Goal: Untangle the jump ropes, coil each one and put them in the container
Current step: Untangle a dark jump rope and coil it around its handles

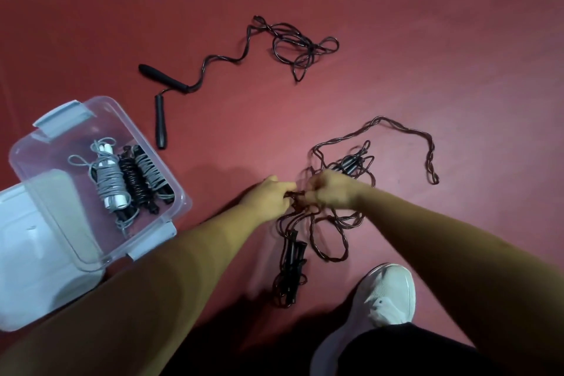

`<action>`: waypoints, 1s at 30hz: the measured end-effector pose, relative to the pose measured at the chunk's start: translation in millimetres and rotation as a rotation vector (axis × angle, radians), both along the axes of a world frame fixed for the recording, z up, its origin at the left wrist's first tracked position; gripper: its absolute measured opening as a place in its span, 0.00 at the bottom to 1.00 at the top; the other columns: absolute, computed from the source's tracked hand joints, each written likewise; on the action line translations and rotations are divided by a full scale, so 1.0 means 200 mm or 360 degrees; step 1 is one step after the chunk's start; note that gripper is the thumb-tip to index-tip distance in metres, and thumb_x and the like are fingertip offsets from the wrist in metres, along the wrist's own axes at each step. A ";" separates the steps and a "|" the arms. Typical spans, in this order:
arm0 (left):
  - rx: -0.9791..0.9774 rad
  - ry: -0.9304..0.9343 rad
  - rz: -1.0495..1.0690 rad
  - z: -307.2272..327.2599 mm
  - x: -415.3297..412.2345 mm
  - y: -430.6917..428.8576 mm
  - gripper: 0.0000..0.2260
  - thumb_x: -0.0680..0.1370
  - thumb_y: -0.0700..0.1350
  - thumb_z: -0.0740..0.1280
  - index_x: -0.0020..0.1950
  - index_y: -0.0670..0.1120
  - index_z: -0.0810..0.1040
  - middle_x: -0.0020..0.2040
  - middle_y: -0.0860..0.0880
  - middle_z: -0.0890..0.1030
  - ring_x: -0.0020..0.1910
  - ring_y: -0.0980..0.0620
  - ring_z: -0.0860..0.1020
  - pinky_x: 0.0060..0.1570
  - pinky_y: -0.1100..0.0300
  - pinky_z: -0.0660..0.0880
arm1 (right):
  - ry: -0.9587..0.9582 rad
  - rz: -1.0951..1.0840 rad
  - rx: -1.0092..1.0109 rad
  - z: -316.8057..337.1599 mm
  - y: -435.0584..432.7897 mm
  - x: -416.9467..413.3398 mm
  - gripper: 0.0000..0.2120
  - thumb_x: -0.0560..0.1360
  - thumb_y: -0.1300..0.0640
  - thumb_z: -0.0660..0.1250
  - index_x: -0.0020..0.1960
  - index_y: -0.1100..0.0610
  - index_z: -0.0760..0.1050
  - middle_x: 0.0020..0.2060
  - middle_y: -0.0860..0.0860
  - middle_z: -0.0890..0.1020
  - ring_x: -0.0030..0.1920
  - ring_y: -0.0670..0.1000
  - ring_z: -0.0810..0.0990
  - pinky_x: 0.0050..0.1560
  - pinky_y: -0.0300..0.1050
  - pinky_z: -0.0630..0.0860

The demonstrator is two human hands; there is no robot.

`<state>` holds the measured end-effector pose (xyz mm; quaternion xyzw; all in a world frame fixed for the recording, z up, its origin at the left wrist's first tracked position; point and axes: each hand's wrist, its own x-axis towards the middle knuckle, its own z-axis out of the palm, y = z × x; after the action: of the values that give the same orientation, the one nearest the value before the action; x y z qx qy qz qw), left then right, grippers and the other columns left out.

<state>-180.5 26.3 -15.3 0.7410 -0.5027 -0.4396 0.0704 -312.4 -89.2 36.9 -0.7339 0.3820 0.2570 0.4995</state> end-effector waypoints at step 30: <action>-0.1616 0.0175 0.1025 2.09 0.32 0.39 0.09 0.82 0.42 0.63 0.42 0.49 0.76 0.28 0.49 0.76 0.27 0.51 0.81 0.25 0.64 0.71 | -0.0846 -0.0007 -0.0425 1.83 0.32 0.04 0.06 0.79 0.63 0.67 0.46 0.64 0.80 0.39 0.59 0.82 0.41 0.54 0.81 0.52 0.49 0.79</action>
<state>-116.1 105.1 402.6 0.7060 -0.3956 -0.1388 0.5708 -303.7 -25.8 403.6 -0.8338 0.2698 0.0021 0.4817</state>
